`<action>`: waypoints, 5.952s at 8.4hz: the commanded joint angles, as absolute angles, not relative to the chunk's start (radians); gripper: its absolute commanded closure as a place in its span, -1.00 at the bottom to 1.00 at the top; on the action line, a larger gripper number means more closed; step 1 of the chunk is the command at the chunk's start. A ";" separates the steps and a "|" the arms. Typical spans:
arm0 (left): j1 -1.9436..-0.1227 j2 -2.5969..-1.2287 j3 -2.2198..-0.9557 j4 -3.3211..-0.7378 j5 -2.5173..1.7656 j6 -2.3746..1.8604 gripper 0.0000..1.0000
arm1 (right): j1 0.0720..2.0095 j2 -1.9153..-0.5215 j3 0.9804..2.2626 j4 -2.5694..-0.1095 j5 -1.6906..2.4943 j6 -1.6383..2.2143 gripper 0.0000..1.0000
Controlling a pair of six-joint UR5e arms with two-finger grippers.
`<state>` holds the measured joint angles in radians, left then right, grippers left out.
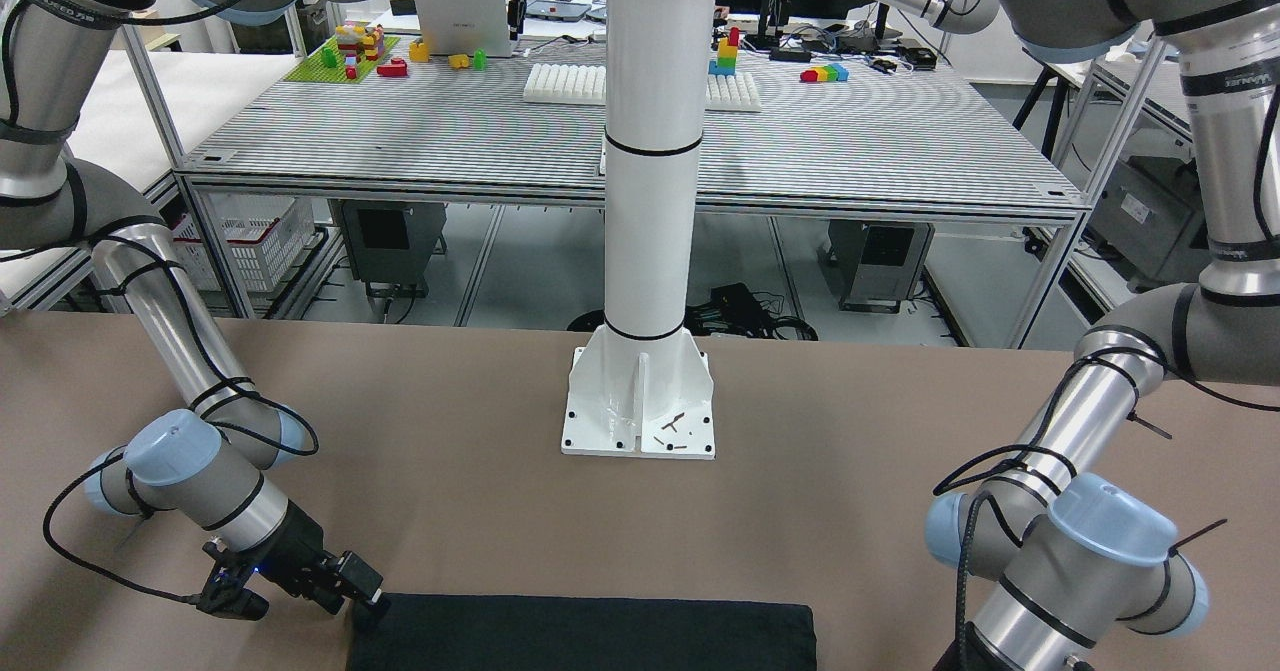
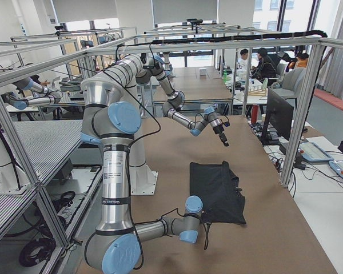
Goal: Fold clothes
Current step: 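Move the right gripper to the folded bundle's corner nearest the robot and grasp, then drag the bundle corner with the right gripper toward the robot, rotating it, then release the corner with the right gripper while the left gripper grasps the opposite corner, then pull the grasped corner away from the robot with the left gripper, straightening the bundle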
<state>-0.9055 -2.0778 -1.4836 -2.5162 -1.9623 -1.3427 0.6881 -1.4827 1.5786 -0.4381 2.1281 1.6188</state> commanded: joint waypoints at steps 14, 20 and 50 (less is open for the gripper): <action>-0.905 -2.088 -1.483 -2.516 -1.936 -1.341 -0.89 | 0.428 -1.559 1.862 -0.342 2.180 1.614 1.00; -0.904 -2.086 -1.480 -2.517 -1.936 -1.333 -0.89 | 0.325 -1.546 1.868 -0.196 2.180 1.643 -0.90; -0.583 -1.767 -1.575 -2.761 -1.802 -1.348 1.00 | 0.664 -1.351 1.793 -0.687 1.753 1.450 -0.89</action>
